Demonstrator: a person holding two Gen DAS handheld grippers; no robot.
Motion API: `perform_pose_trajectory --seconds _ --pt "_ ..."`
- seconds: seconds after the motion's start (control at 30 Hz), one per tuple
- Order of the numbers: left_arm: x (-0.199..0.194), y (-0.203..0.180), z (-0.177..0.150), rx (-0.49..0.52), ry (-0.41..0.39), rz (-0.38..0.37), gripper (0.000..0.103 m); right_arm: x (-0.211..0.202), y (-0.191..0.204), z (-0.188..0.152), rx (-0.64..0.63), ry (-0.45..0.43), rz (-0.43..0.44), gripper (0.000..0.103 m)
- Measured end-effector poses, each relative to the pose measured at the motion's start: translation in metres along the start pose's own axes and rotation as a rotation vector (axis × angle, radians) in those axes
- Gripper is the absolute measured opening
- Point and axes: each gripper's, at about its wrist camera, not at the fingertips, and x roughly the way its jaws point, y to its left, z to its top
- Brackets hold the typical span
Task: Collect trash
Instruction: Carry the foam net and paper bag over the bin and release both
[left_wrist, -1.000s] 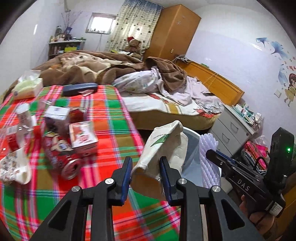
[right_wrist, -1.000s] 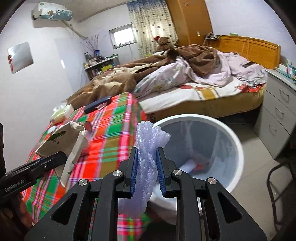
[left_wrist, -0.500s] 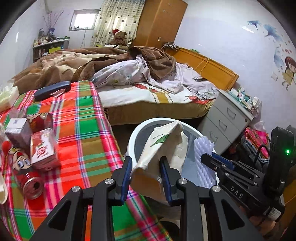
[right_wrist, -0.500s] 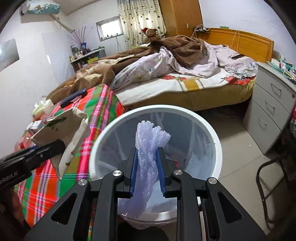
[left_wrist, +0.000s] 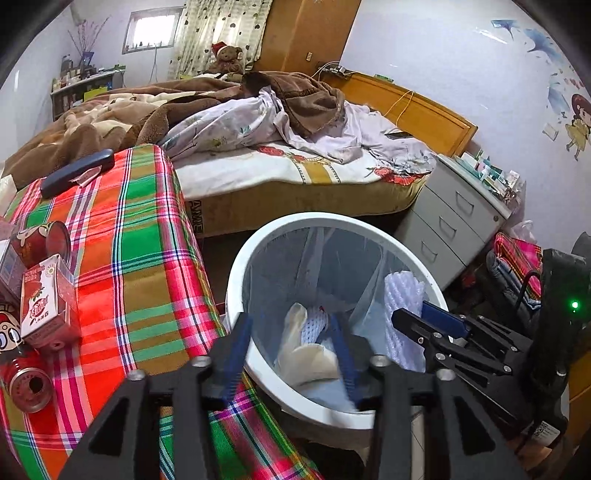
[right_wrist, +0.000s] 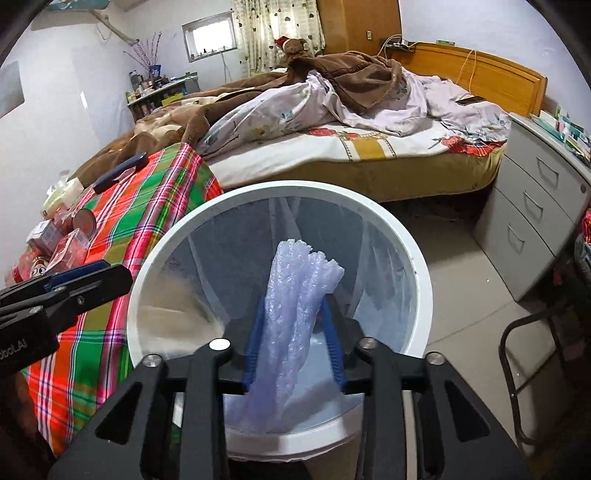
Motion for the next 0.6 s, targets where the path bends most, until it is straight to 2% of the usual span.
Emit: perform_pose_trajectory --seconds 0.17,0.3,0.6 --pt "-0.006 0.002 -0.001 -0.006 -0.012 0.012 0.048 -0.002 -0.002 0.0 0.014 -0.006 -0.006 0.042" --pt "-0.014 0.003 -0.004 -0.004 -0.024 0.02 0.048 -0.005 -0.002 0.0 0.027 -0.017 -0.004 0.05" --pt "-0.04 0.012 -0.012 -0.01 -0.057 0.048 0.049 -0.017 0.007 -0.001 0.035 -0.052 0.012 0.05"
